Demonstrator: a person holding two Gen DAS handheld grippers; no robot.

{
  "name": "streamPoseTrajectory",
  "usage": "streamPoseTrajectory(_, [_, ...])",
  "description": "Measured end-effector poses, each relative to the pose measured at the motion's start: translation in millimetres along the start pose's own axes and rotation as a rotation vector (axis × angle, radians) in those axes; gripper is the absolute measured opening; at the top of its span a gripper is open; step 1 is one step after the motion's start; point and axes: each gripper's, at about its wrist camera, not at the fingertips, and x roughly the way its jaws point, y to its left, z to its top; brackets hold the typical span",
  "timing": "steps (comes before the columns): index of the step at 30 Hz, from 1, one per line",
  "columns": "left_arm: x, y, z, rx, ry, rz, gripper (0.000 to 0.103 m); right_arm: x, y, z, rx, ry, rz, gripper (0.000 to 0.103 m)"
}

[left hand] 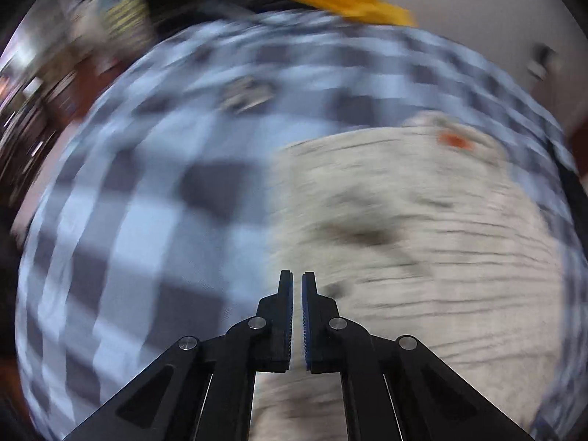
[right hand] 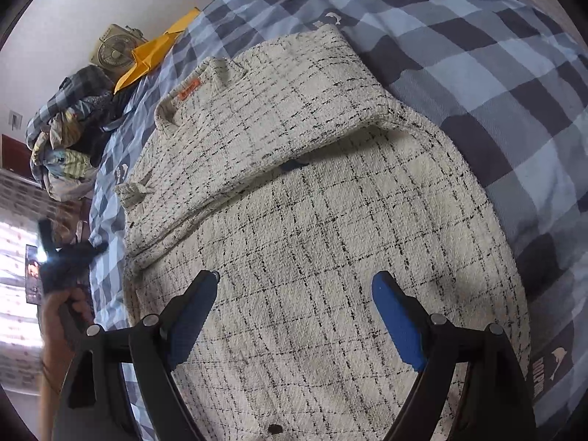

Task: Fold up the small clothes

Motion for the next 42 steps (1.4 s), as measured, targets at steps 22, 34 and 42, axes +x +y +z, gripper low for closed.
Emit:
streamPoseTrajectory(22, [36.4,-17.4,5.8,0.042,0.03,-0.051,0.004,18.8,-20.4,18.7,0.021,0.052,-0.022,0.084])
streamPoseTrajectory(34, [-103.6,48.5,-98.3,-0.019,-0.02,-0.042,0.01,-21.6,-56.4,18.4,0.125,-0.047,0.002,0.084])
streamPoseTrajectory(42, [-113.9,40.0,-247.1,0.094,0.072,-0.1,0.103,-58.5,-94.3,-30.5,0.234,-0.02,0.123,0.084])
